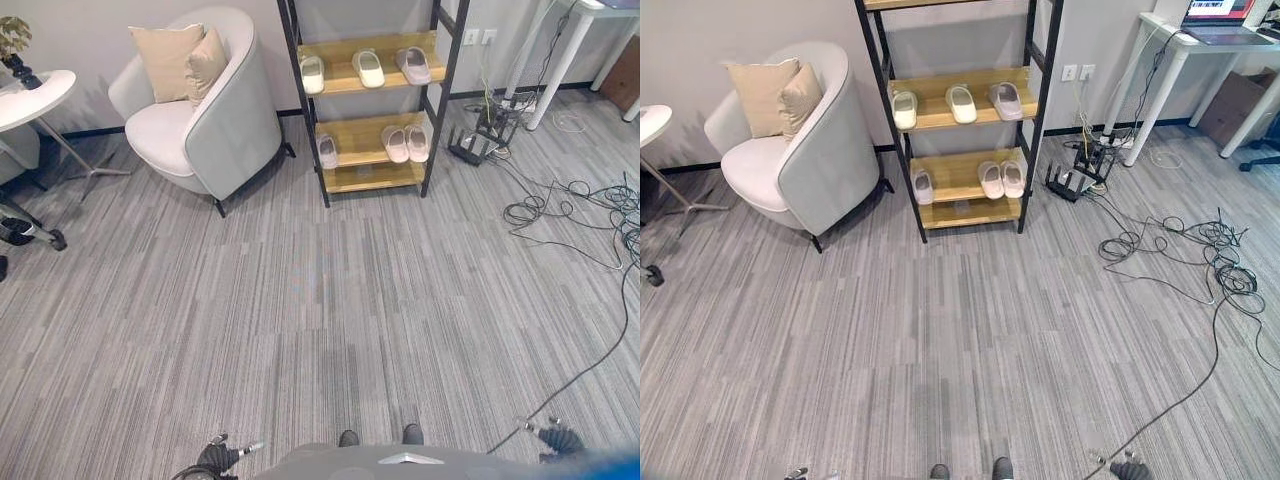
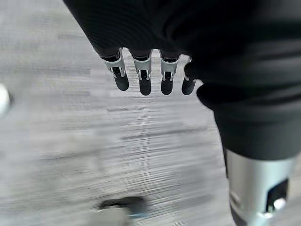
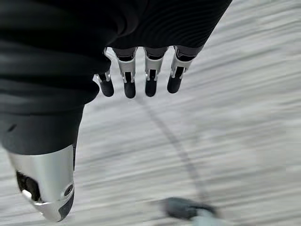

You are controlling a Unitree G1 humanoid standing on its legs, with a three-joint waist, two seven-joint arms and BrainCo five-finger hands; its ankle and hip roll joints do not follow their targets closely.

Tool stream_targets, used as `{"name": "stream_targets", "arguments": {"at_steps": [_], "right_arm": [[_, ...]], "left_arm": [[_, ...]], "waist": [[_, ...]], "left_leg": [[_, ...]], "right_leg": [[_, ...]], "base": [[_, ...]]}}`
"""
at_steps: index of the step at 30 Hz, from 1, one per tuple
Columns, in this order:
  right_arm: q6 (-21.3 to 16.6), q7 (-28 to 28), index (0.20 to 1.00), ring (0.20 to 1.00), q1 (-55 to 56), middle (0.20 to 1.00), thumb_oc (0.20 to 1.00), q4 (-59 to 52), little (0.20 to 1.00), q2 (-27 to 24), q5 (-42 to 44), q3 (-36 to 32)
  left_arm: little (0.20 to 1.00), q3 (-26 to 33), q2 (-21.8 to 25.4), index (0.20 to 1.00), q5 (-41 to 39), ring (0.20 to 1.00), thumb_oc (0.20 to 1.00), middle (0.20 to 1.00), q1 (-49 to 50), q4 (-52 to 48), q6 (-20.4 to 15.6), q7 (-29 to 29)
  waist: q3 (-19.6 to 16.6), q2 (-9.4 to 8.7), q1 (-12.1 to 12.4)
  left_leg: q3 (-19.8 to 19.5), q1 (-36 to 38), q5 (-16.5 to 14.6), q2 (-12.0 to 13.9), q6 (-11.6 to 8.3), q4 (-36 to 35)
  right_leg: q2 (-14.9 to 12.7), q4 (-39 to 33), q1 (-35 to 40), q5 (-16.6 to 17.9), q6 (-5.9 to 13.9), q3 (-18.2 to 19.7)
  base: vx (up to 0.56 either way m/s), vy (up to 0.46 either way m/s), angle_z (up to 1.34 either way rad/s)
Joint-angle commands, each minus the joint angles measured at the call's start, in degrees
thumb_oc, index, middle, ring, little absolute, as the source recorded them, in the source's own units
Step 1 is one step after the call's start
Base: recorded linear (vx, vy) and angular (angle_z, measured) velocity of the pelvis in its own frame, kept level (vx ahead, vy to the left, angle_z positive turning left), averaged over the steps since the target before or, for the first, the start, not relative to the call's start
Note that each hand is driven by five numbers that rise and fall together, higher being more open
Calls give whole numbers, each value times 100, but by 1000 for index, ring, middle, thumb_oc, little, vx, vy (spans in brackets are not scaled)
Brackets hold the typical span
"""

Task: Arrange the slippers neatly on the shoe rack.

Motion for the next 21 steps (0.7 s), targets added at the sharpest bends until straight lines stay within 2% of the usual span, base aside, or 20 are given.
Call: {"name": "stream_targets", "arguments": {"at_steps": [1, 4, 7, 8, 10, 11, 12, 13, 14, 15, 17, 21], "right_arm": [[5, 7, 1000, 1000, -167, 1000, 1000, 148, 1000, -112, 257, 180], [57, 80, 1000, 1000, -229, 1000, 1000, 153, 1000, -4, 357, 290], [40, 130, 1000, 1000, -356, 1000, 1000, -120, 1000, 232, 304, 626], [40, 130, 1000, 1000, -356, 1000, 1000, -120, 1000, 232, 304, 626], [39, 143, 1000, 1000, -445, 1000, 1000, -327, 1000, 333, -42, 998], [33, 120, 1000, 1000, -558, 1000, 1000, -480, 1000, 339, -399, 1283], [33, 119, 1000, 1000, -563, 1000, 1000, -479, 1000, 341, -401, 1283], [31, 145, 1000, 1000, -569, 1000, 1000, -600, 1000, 368, -782, 1554], [72, 137, 1000, 1000, -652, 1000, 1000, -566, 1000, 333, -1103, 1793], [84, 118, 1000, 1000, -705, 1000, 1000, -486, 1000, 383, -1004, 1765], [73, 120, 1000, 1000, -695, 1000, 1000, -408, 1000, 467, -968, 1720], [22, 210, 1000, 1000, -705, 1000, 1000, -417, 1000, 673, -946, 1809]], "left_arm": [[1000, 212, 264, 1000, 149, 1000, 1000, 1000, -260, 79, -66, 199], [1000, 82, 252, 1000, 78, 1000, 1000, 1000, -460, -44, -46, 167], [1000, -400, 112, 1000, 265, 1000, 1000, 1000, -734, -256, -56, 144], [1000, -400, 113, 1000, 265, 1000, 1000, 1000, -735, -256, -56, 144], [1000, -680, 73, 1000, 357, 1000, 1000, 1000, -863, -501, -74, 148], [1000, -822, 101, 1000, 397, 1000, 1000, 1000, -978, -694, -103, 156], [1000, -821, 102, 1000, 398, 1000, 1000, 1000, -981, -694, -102, 155], [1000, -954, 114, 1000, 515, 1000, 1000, 1000, -992, -863, -103, 108], [1000, -1167, 90, 1000, 855, 1000, 1000, 1000, -937, -954, -94, 129], [1000, -1121, 59, 1000, 806, 1000, 1000, 1000, -935, -770, -66, 187], [1000, -954, 7, 1000, 713, 1000, 1000, 1000, -843, -452, -42, 202], [1000, -652, 98, 1000, 767, 1000, 1000, 1000, -656, 85, 79, 253]], "waist": [[-100, -379, -11], [-49, -388, -17], [66, -394, -70], [70, -394, -73], [223, -393, -96], [400, -431, -77], [390, -433, -82], [467, -483, -64], [622, -519, 98], [599, -542, 238], [507, -582, 300], [391, -722, 352]], "left_leg": [[-233, -386, 239, 168, -346, -136], [-269, -432, 270, 184, -377, -136], [-334, -441, 270, 263, -414, -136], [-337, -437, 270, 263, -414, -136], [-395, -461, 270, 391, -422, -72], [-391, -741, 199, 433, -477, 413], [-396, -780, 178, 429, -477, 458], [-290, -945, -1, 485, -534, 950], [-37, -1555, 111, 386, -454, 1600], [-63, -1809, 234, 235, -464, 1364], [-227, -1727, 242, 195, -440, 1214], [-304, -1472, -18, 88, -238, 1198]], "right_leg": [[-368, 63, 262, -240, 530, -145], [-358, 63, 259, -255, 507, -229], [-295, 107, 301, -305, 426, -340], [-294, 107, 305, -306, 425, -343], [-248, 474, 133, -484, 322, -339], [-250, 726, -1, -589, 256, -308], [-253, 741, -24, -596, 256, -312], [-212, 832, -19, -710, 157, -255], [-208, 772, 193, -775, 154, -196], [-201, 726, 299, -813, 219, -167], [-243, 770, 335, -823, 284, -41], [-439, 1288, 199, -755, 489, 87]], "base": [[-6, -49, 21], [-12, -65, 17], [29, -131, 19], [35, -138, 17], [-12, -149, 21], [-47, -113, 16], [-14, -125, 11], [146, -66, 0], [267, -4, 10], [293, 114, 1], [250, 205, -41], [244, 233, -42]]}}
